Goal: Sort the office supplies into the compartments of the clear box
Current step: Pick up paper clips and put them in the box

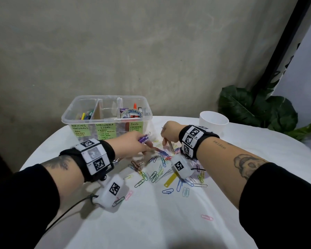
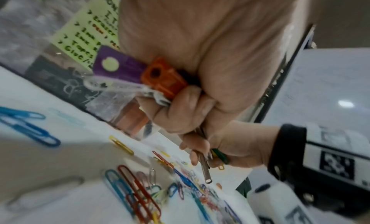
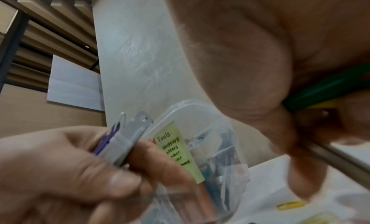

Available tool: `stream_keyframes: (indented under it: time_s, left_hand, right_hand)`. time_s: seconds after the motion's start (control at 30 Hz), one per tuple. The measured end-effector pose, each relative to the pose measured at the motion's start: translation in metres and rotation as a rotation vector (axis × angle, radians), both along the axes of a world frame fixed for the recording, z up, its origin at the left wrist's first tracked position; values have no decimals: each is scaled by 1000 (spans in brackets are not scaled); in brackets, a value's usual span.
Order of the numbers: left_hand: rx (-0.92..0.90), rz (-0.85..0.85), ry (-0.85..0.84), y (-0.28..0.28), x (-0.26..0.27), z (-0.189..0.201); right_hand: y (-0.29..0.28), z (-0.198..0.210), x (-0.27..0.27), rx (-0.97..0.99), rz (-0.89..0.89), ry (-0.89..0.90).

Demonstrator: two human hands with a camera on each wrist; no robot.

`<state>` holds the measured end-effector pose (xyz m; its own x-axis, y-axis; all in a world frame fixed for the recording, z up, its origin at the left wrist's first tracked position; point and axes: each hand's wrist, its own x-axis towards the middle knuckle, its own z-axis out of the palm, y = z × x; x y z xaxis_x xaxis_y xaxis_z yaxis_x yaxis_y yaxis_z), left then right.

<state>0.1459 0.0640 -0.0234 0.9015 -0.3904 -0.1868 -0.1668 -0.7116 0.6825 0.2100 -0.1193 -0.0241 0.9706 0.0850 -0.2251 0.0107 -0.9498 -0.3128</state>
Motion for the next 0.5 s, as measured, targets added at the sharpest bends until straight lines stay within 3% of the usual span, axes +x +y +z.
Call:
stream_keyframes:
  time_s: [0.17,0.3,0.4,0.5]
  left_hand:
    - [-451,267,256,11,6,-2]
    - [-721,359,461,11,5,1]
    - [-691,342,506,14,3,5]
    - [-496,295,441,15,0,3]
  right_hand:
    - [10,5,-4,-10,27,-52]
    - [26,-1,-9,-221,152,-6]
    - [38,-2,-7,-326,205,64]
    - [41,0,-10,-360,204,103]
